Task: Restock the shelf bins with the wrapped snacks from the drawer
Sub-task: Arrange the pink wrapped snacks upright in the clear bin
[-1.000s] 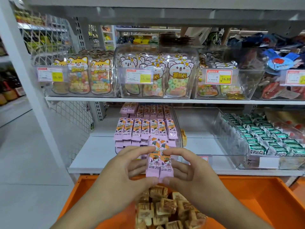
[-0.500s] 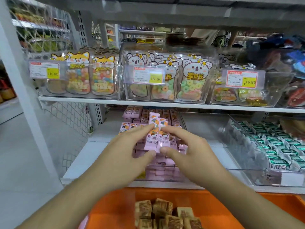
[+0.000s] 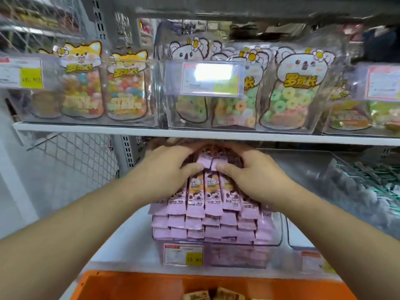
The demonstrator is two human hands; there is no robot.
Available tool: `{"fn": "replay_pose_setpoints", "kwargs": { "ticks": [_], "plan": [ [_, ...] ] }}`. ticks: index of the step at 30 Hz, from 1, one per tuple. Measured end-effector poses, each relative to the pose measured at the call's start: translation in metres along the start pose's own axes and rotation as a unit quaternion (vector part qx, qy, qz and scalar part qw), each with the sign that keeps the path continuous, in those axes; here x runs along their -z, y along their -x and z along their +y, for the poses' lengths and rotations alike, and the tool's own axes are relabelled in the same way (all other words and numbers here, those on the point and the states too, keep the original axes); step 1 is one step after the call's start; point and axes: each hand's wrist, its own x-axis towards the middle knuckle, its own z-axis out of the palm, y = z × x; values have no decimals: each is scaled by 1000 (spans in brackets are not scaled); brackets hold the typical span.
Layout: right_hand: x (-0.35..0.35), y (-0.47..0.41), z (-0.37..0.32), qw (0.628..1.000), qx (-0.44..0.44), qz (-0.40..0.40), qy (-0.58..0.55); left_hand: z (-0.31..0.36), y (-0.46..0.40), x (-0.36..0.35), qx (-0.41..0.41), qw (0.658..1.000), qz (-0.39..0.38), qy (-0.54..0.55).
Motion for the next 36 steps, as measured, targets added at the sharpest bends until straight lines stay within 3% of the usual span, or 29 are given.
{"fn": "replay_pose_setpoints", "kwargs": {
  "ticks": [5,12,17,36],
  "plan": [
    [-1,-24,3,999,6,-28,29,-12,-15,-3,-16,999,0,29],
    [-11,-54,13,994,90,-19,53,-30,-39,-17,-26,998,17,63],
    [-15,-61,22,994,94,-32,52,-37,-44,-22,-16,992,-15,126],
    [-12,-49,5,991,109,-51,65,-32,-39,-19,-14,992,-7,125]
  ]
}}
